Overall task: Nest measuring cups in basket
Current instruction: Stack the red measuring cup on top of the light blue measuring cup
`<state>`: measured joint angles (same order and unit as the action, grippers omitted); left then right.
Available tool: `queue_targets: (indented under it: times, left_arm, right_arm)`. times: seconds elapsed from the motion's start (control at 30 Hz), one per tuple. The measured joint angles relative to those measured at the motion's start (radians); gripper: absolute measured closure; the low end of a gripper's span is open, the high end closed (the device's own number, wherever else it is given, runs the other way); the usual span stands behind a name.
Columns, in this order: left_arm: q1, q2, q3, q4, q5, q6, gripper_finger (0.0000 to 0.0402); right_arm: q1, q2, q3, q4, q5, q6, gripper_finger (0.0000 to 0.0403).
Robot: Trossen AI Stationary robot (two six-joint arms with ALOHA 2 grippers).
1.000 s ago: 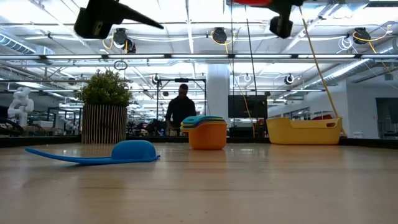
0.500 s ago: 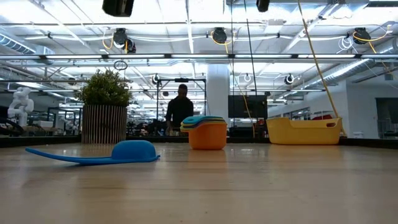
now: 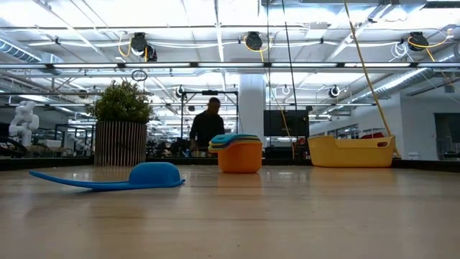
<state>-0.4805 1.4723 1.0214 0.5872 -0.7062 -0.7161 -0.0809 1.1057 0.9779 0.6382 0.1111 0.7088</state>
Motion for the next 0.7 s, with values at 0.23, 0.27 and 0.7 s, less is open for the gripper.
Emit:
queue_targets:
  times: [0.23,0.27,0.7]
  left_arm:
    - [0.000,-0.009,0.000,0.300,-0.112,0.393,0.0163]
    - [0.002,-0.014,0.000,0.325,-0.128,0.438,0.0163]
    - [0.082,-0.052,0.148,0.288,-0.175,0.809,0.0162]
  right_arm:
    - [0.044,0.041,0.000,0.110,0.142,0.062,0.0403]
    - [0.051,0.052,0.000,0.138,0.168,0.078,0.0403]
    - [0.192,0.250,0.015,0.553,0.651,0.224,0.0403]
